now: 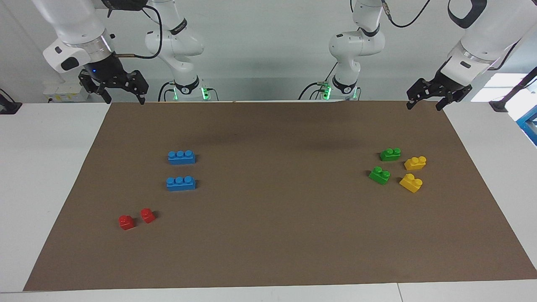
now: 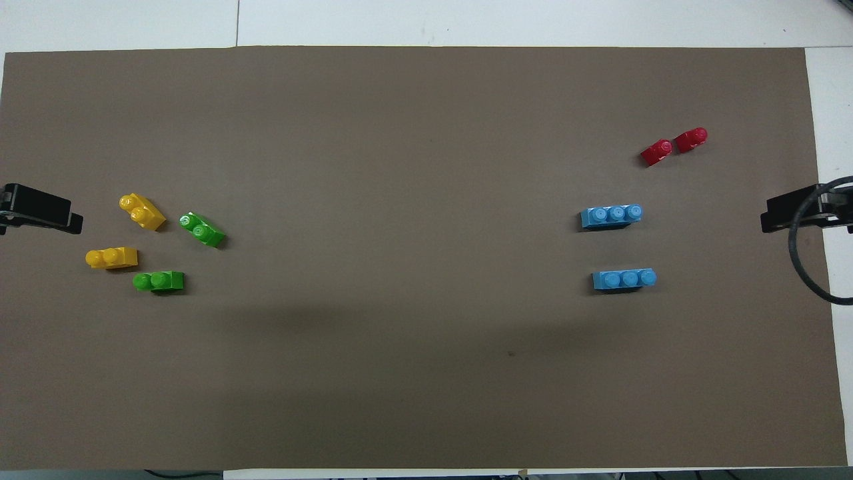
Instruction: Remove green block with left arm and hold with right
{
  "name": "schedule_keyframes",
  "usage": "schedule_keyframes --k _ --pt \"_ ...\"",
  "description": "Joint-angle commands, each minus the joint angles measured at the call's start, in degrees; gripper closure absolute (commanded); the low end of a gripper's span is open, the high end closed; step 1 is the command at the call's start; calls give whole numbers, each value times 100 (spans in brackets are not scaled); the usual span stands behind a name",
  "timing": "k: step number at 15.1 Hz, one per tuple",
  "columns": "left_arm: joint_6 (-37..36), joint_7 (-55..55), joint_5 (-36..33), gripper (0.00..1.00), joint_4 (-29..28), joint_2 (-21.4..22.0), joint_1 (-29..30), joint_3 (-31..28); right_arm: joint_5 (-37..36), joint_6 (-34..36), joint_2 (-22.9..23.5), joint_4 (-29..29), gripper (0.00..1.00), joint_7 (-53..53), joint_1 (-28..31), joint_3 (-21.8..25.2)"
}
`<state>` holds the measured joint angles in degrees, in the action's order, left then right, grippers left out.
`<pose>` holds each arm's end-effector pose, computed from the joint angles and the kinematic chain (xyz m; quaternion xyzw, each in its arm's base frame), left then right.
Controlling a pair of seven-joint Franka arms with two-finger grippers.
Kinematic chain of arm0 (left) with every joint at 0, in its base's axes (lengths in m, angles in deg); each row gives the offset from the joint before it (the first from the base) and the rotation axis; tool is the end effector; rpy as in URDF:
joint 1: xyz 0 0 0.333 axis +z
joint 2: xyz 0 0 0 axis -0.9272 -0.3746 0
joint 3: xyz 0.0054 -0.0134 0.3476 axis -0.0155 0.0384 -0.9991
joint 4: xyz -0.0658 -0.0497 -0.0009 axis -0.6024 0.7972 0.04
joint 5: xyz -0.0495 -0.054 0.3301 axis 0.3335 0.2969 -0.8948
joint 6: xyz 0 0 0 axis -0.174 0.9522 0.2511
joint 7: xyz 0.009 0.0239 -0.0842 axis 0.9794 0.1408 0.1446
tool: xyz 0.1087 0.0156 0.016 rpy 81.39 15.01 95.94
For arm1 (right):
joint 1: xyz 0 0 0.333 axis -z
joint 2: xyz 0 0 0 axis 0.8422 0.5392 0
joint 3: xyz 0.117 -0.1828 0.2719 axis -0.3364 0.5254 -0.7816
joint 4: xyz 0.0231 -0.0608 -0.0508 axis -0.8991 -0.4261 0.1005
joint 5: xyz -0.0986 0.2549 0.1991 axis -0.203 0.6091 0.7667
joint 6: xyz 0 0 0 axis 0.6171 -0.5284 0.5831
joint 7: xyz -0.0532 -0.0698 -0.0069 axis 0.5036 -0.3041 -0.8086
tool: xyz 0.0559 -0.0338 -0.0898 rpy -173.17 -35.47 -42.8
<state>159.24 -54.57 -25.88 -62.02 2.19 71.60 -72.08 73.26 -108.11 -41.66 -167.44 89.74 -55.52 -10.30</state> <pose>0.4866 -0.0003 0.6565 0.9977 -0.0441 -0.0415 0.0302 0.4676 -0.0087 0.6710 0.9993 -0.0216 -0.0287 0.0095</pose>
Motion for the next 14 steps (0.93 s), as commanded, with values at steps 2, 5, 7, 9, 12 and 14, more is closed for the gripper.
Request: schedule_keyframes --k 2,5,7,9,12,14 --pt "209 -54 58 0 21 -17 44 4 -84 -6 -116 -135 0 -112 52 -29" --pt "227 -54 58 0 38 -26 35 4 -75 -15 -116 -135 0 -112 43 -29" --pt "218 -54 58 0 56 -34 44 4 -66 -15 -116 -135 0 -112 34 -29" --pt "218 -54 58 0 56 -34 35 4 -48 -15 -116 -135 0 -121 43 -29" --pt "209 -54 32 0 65 -43 35 4 -40 -15 -116 -135 0 -130 43 -29" --pt "200 -2 -344 0 65 -43 -35 22 -31 -15 -116 -135 0 -129 43 -29"
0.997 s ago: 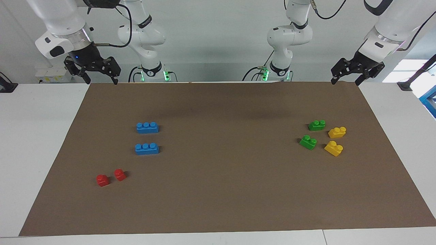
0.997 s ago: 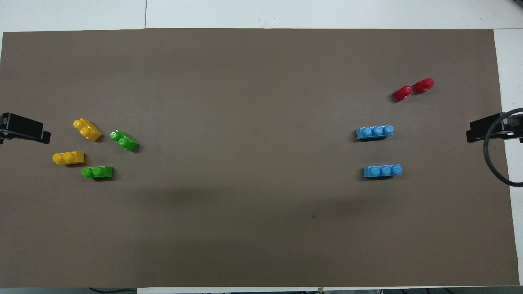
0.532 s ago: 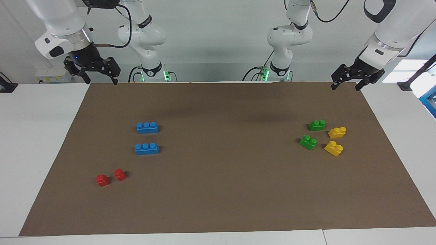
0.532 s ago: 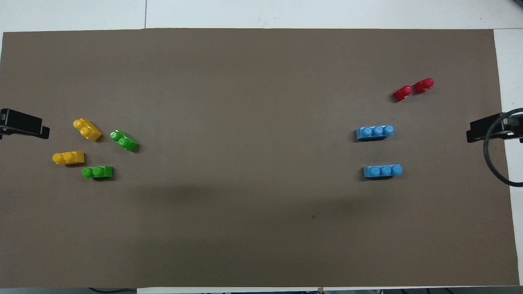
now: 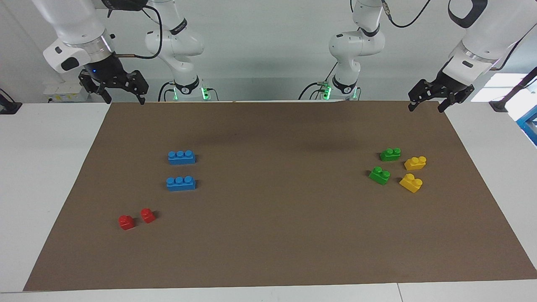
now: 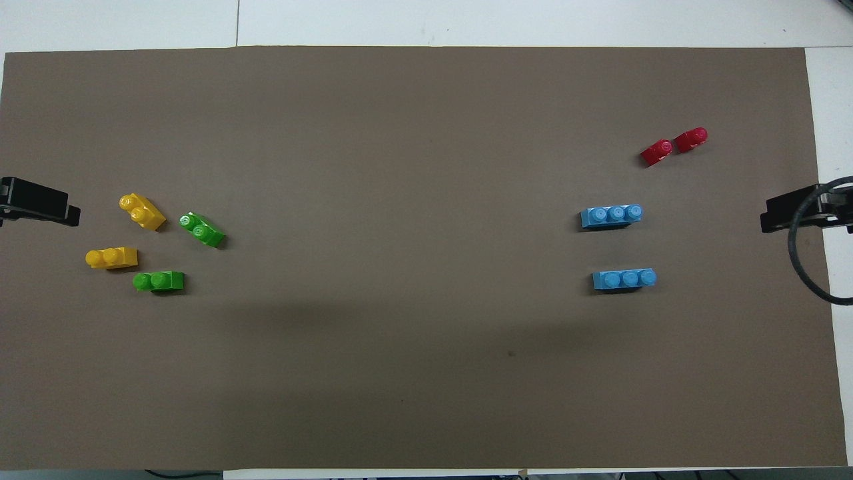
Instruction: Remove green block with left arm and hold with right
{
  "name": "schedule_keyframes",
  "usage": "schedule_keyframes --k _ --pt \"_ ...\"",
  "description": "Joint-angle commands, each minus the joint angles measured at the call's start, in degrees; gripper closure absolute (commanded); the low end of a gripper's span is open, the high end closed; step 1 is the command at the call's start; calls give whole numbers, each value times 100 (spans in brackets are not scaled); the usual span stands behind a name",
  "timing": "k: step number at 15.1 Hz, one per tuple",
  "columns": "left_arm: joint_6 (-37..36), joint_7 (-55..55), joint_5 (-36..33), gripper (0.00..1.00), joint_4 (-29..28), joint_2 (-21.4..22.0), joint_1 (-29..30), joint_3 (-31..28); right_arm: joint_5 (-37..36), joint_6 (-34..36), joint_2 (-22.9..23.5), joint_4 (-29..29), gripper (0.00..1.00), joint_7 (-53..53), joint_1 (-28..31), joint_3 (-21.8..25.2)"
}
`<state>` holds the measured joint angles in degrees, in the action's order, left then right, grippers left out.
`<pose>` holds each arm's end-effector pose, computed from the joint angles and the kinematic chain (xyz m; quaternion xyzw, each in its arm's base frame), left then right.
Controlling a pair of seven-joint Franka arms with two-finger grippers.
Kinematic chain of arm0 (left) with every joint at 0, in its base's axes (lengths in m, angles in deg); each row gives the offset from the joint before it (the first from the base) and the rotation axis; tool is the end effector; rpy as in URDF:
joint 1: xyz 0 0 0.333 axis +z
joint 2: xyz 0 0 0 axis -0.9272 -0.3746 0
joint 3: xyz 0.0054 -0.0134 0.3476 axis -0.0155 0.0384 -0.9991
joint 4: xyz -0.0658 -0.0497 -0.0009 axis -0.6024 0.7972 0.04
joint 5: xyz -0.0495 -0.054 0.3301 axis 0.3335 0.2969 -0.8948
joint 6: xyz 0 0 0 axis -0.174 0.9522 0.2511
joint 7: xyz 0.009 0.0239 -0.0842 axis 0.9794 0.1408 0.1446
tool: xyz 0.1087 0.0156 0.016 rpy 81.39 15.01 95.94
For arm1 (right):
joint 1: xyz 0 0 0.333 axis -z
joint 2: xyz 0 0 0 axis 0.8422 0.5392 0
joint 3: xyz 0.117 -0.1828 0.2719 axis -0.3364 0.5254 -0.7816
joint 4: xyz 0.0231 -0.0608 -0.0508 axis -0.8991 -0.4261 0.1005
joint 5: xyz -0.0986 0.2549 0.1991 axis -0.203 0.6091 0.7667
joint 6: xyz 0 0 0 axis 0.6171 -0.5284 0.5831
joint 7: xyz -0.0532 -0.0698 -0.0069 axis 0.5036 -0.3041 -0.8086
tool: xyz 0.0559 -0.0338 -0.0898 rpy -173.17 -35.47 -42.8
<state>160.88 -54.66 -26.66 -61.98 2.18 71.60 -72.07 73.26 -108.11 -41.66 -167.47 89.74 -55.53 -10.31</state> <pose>0.4900 0.0014 0.6589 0.9985 -0.0426 -0.0273 0.0227 0.4676 -0.0085 0.6708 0.9993 -0.0214 -0.0289 0.0095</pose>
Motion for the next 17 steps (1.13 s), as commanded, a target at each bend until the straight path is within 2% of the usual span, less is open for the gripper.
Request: schedule_keyframes --k 1,17 --pt "37 15 -338 0 52 -42 -52 21 -31 -15 -116 -132 0 -129 45 -27" --pt "90 121 -321 0 61 -42 -52 21 -13 -6 -124 -132 0 -6 45 -27"
